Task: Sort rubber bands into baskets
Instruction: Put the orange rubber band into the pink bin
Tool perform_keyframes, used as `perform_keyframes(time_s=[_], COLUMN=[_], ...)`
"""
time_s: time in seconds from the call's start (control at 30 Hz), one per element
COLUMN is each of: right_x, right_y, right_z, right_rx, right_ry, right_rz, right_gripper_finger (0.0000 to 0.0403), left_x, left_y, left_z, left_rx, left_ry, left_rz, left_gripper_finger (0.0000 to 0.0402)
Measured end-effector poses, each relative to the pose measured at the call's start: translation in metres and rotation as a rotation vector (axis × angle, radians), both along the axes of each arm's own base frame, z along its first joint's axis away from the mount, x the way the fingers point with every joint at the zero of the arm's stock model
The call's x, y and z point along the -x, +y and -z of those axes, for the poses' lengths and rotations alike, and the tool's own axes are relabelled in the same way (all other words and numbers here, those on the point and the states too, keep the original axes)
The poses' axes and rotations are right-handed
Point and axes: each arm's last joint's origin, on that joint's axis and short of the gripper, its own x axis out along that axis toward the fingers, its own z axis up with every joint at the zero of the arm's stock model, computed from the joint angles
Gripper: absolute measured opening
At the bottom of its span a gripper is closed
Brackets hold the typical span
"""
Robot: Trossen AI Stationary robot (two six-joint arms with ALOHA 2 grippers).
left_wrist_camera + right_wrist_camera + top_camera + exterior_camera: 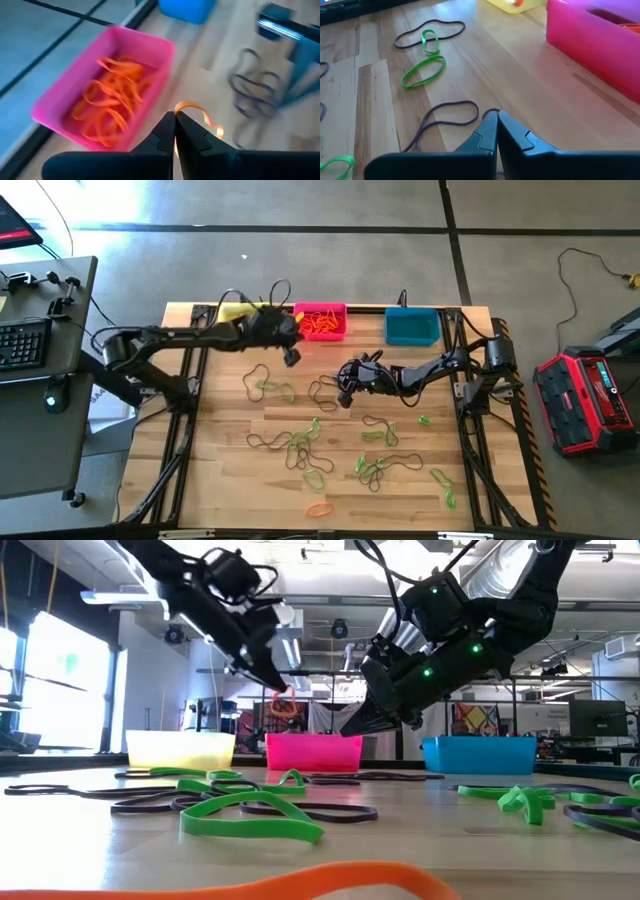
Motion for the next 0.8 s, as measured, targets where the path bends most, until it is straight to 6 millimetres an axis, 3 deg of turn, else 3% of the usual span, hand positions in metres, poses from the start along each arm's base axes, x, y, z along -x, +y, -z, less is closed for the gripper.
perform_keyframes(time_s=[0.4, 0.6, 0.8], right_x=[0.001, 0.002, 0.002], right_y=[0.001, 0.001, 0.001], right_z=[0.001, 0.003, 0.003], right_rx=[0.01, 0.003, 0.003], right_ry=[0.012, 0.03, 0.03], right_rz=[0.024, 0.026, 0.026], right_gripper_finger=[0.0, 0.0, 0.0], left_x=[-0.045, -0.047, -0.047], left_y=[0.073, 0.084, 0.085], left_z=[0.014, 0.024, 0.027], left_rx=[-0.088, -0.09, -0.081], left_ry=[0.089, 0.099, 0.11], left_rz=[-0.031, -0.042, -0.043], left_gripper_finger=[0.0001, 0.0009, 0.0055])
